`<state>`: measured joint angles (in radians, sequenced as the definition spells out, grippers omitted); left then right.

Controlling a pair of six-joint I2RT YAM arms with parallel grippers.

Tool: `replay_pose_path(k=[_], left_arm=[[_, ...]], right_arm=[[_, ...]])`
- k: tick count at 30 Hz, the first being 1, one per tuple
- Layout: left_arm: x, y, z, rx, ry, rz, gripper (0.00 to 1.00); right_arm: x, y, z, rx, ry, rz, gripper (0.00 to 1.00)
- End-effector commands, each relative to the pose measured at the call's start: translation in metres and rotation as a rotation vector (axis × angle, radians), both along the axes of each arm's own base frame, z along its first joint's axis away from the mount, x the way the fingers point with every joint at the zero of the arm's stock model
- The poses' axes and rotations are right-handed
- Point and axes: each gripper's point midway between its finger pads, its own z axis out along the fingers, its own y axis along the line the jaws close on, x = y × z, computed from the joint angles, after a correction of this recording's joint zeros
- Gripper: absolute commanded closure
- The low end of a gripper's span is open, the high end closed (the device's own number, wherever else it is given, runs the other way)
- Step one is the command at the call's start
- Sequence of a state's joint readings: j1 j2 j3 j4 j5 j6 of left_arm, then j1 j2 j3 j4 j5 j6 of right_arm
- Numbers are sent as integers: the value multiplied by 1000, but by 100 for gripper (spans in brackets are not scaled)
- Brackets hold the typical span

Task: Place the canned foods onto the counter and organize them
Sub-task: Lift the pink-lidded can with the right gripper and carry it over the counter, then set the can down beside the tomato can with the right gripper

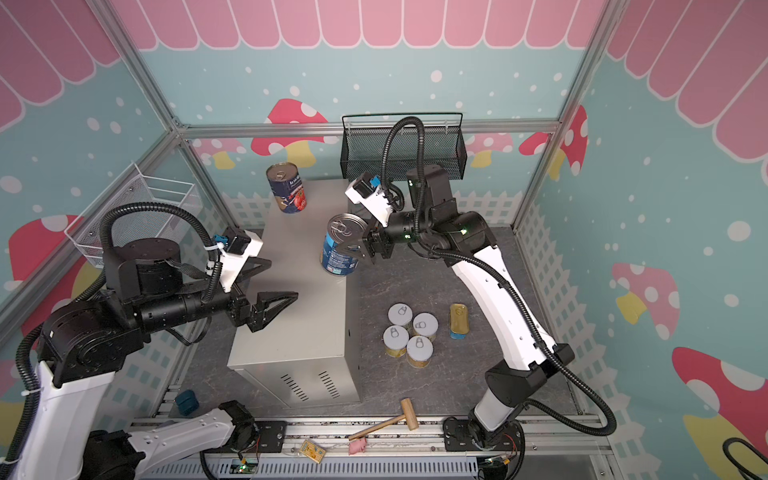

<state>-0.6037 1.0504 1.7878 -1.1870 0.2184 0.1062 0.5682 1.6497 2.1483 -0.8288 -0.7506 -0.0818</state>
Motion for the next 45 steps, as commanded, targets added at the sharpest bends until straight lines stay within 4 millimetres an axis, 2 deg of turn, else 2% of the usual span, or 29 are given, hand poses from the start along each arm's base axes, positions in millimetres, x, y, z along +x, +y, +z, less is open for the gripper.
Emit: replay_pose_path(k=[1, 8, 15, 23, 28, 31, 38, 44, 45], left_arm=[[-3, 4, -8, 38, -5, -5, 1], [-3, 4, -13, 37, -1, -2, 1], [-2, 5, -20, 39, 10, 9, 1], [-2, 11, -26, 35, -9, 41, 1], [3, 13, -30, 44, -27, 59, 1], [6, 12, -28, 46, -48, 61, 1], [16, 8, -25, 12, -91, 79, 1], [17, 10, -30, 20, -100, 91, 1], [17, 10, -30, 20, -98, 90, 1]], right_arm=[[-12, 1, 62, 145, -181, 58, 42], [2, 12, 59, 164, -161, 66, 36], [11, 30, 48, 156, -146, 61, 34], [17, 46, 48, 173, -164, 37, 34], [28, 57, 46, 176, -163, -24, 35], [38, 63, 42, 173, -166, -76, 35], [75, 67, 37, 193, -173, -228, 35], [103, 70, 37, 207, -221, -322, 35], [115, 75, 26, 192, -214, -340, 35]])
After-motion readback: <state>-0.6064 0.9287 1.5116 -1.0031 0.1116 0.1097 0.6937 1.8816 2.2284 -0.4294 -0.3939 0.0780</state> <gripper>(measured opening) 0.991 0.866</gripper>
